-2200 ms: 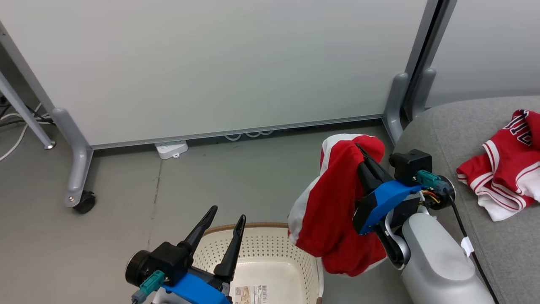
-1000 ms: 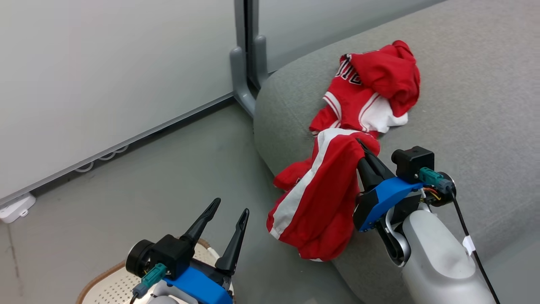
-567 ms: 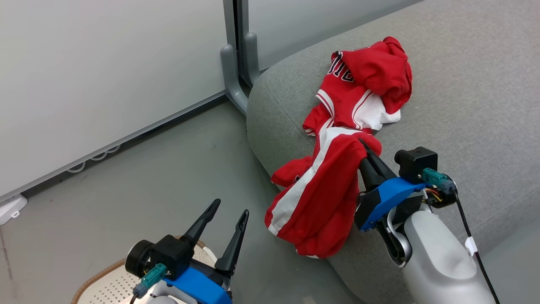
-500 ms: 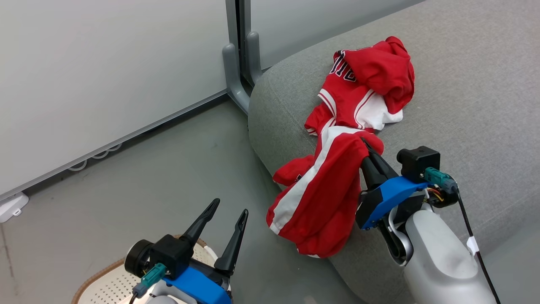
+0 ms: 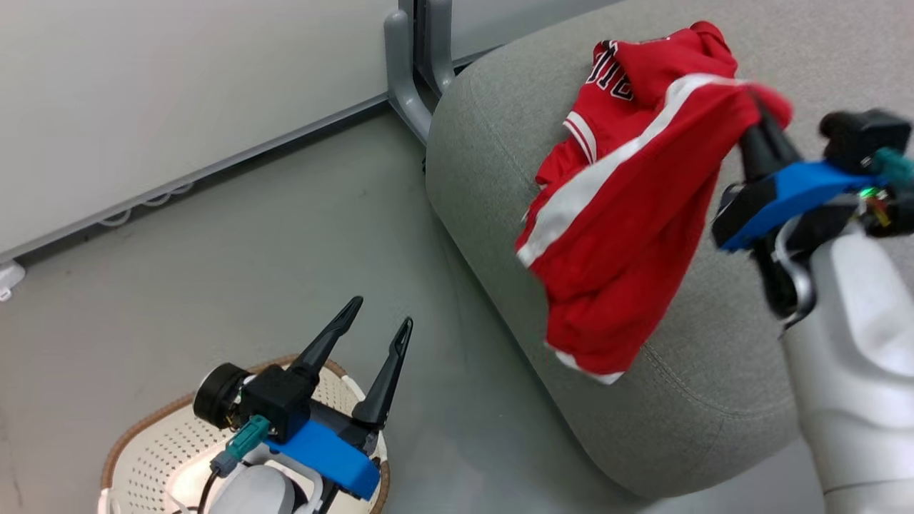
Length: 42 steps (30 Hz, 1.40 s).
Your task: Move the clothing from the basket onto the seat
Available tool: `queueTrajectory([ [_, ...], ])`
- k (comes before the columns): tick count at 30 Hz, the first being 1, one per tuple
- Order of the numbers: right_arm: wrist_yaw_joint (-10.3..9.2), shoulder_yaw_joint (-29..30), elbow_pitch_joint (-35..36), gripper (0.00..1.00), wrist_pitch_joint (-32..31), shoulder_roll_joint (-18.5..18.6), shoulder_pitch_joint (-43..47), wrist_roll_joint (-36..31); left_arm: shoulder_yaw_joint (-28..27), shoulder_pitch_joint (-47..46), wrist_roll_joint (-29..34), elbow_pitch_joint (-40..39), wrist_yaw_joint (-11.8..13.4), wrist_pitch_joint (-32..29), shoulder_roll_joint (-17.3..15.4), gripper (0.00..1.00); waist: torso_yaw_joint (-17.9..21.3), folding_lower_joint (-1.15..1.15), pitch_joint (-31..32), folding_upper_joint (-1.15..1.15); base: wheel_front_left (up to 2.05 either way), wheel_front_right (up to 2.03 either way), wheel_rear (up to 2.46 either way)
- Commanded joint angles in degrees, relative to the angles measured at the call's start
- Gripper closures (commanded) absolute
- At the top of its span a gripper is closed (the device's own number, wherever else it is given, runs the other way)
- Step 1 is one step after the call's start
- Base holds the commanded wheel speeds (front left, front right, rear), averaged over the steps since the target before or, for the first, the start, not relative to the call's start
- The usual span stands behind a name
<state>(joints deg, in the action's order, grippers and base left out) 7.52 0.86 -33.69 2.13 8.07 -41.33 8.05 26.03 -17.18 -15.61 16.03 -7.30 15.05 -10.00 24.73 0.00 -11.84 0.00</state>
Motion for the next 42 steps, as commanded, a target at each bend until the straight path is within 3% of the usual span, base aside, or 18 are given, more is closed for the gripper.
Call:
queueTrajectory([
  [1,-0.06,1.30,1.25,1.00,-0.89,1.23,-2.60,-0.60,0.16,-1.36,0.26,-0.47,-0.23,0.19,-0.72,0.00,-0.66,0.00,-2.88,0.00,0.00,0.00,0.00],
  [14,-0.05,21.34,11.48,1.00,-8.01,17.30,-17.46,-2.98,5.90,-12.76,1.51,-4.36,-0.22,0.19,-4.73,0.00,-6.44,0.00,-19.21,0.00,0.00,0.00,0.00],
  [19,-0.05,26.11,12.57,1.00,-8.50,20.31,-17.00,-2.86,7.13,-16.73,1.51,-5.66,-0.22,0.19,-5.30,0.00,-8.68,0.00,-24.26,0.00,0.00,0.00,0.00],
  [27,-0.06,30.61,6.69,1.00,-4.00,16.40,-12.19,-3.11,7.11,-19.71,1.94,-6.79,-0.22,0.19,-5.98,0.00,-10.79,0.00,-29.11,0.00,0.00,0.00,0.00],
  [31,-0.06,31.31,2.11,1.00,-2.81,14.56,-10.11,-5.71,6.90,-19.36,1.63,-6.04,-0.22,0.19,-5.12,0.00,-11.78,0.00,-28.54,0.00,0.00,0.00,0.00],
  [39,-0.06,32.60,-1.79,1.00,-0.52,14.29,-9.34,-7.61,6.19,-17.56,1.18,-4.96,-0.22,0.19,-4.25,0.00,-12.71,0.00,-25.60,0.00,0.00,0.00,0.00],
  [40,-0.06,32.44,-2.03,0.86,-0.47,14.44,-9.26,-7.61,5.98,-17.31,1.07,-4.87,-0.22,0.19,-3.97,0.00,-12.77,0.00,-25.10,0.00,0.00,0.00,0.00],
  [41,-0.06,31.61,-2.17,0.00,0.18,14.66,-8.74,-7.56,5.66,-16.56,0.94,-4.58,-0.22,0.19,-3.31,0.00,-12.92,0.00,-23.79,0.00,0.00,0.00,0.00],
  [42,-0.06,31.14,-2.22,0.00,0.28,14.79,-8.37,-7.45,5.39,-16.15,0.74,-4.44,-0.22,0.19,-3.00,0.00,-13.02,0.00,-23.12,0.00,0.00,0.00,0.00],
])
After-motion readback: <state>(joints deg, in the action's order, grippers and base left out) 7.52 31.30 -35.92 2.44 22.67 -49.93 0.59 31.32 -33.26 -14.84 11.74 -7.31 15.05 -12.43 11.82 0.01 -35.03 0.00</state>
